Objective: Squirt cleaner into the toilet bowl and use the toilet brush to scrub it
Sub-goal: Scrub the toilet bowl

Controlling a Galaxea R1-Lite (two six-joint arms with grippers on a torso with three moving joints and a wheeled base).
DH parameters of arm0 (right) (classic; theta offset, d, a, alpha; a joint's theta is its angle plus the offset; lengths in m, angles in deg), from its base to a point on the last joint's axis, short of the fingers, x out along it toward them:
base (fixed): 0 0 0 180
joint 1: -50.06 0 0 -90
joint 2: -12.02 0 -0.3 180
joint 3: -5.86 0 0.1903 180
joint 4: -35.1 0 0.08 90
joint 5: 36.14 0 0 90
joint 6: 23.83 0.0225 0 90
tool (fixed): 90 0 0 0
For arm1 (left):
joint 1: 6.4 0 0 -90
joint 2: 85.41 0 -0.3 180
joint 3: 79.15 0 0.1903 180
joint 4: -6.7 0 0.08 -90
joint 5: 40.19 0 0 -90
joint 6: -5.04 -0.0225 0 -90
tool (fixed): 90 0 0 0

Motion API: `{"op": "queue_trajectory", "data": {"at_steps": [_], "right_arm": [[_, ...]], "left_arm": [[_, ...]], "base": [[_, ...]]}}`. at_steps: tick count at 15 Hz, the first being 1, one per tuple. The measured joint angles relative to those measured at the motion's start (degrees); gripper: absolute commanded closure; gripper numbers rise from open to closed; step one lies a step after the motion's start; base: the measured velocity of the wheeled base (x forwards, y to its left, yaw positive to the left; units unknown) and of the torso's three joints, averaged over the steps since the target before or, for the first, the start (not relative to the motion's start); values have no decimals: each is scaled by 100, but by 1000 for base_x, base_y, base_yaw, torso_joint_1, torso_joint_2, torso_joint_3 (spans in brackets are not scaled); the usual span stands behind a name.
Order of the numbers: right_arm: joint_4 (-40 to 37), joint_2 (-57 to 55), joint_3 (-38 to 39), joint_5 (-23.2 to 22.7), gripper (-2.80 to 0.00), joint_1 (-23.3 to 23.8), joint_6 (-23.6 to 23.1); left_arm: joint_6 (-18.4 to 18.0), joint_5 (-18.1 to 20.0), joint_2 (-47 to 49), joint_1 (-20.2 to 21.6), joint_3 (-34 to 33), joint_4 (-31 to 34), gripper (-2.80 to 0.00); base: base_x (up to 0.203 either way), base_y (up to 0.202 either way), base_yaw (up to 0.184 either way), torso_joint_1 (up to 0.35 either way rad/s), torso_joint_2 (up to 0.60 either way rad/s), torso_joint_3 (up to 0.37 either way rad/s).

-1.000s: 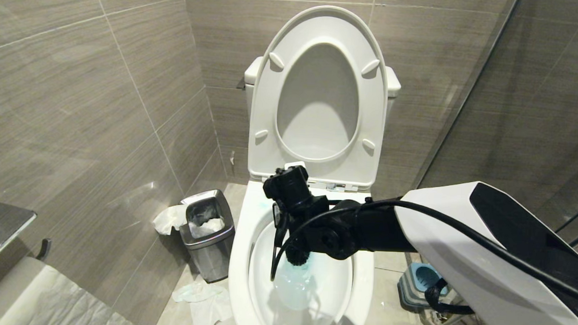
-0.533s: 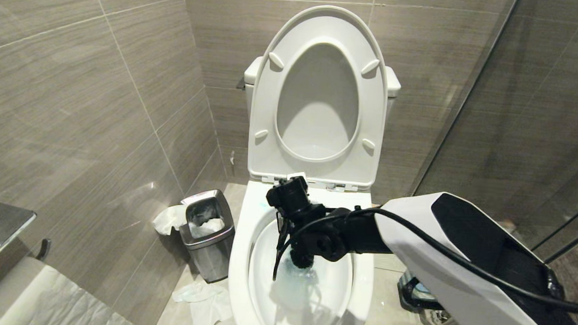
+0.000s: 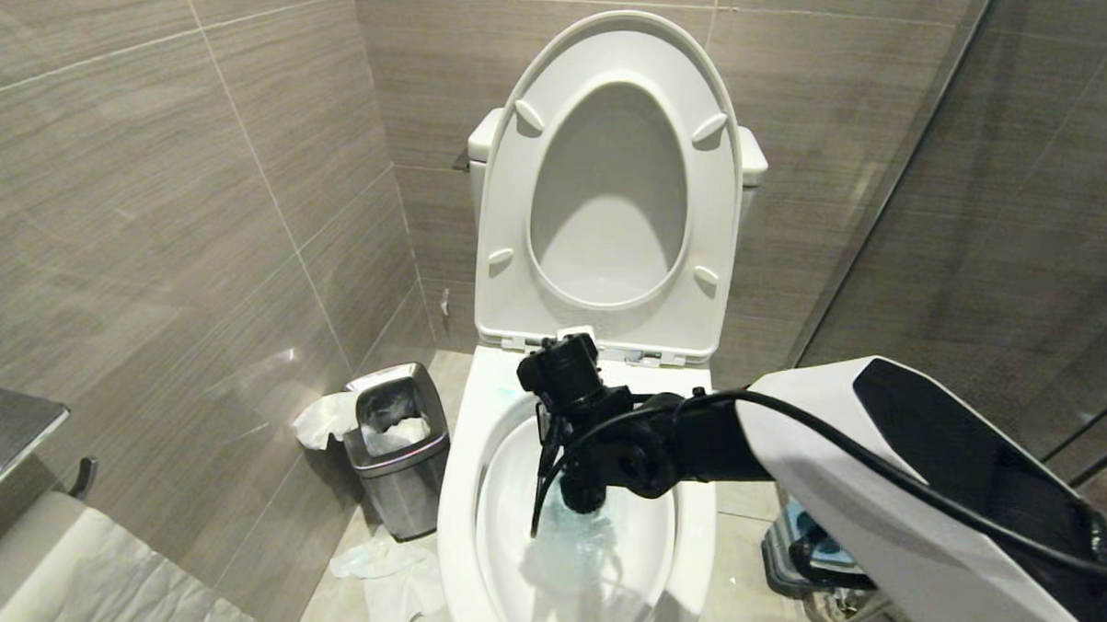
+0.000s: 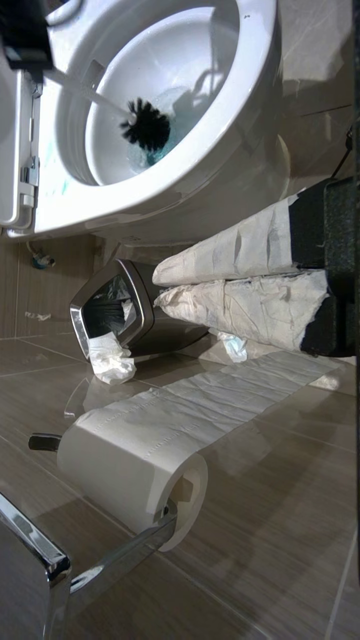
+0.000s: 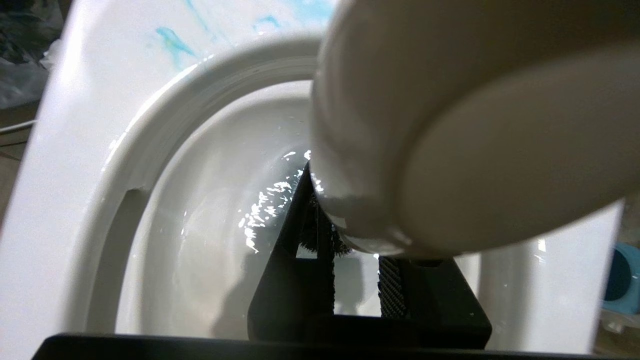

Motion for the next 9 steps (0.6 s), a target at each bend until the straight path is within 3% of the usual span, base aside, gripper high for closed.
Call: {"op": "queue_trajectory", "data": {"at_steps": [5,9], "right_arm": [[2,1412,852,-12,0,-50,6],[0,1694,1072,-28,0,-44,17]], "left_arm": [[5,0,0,0,0,0,0],[2,0,0,0,0,0,0]], "base": [[0,0,0,0,0,0],[0,0,0,0,0,0]]}}
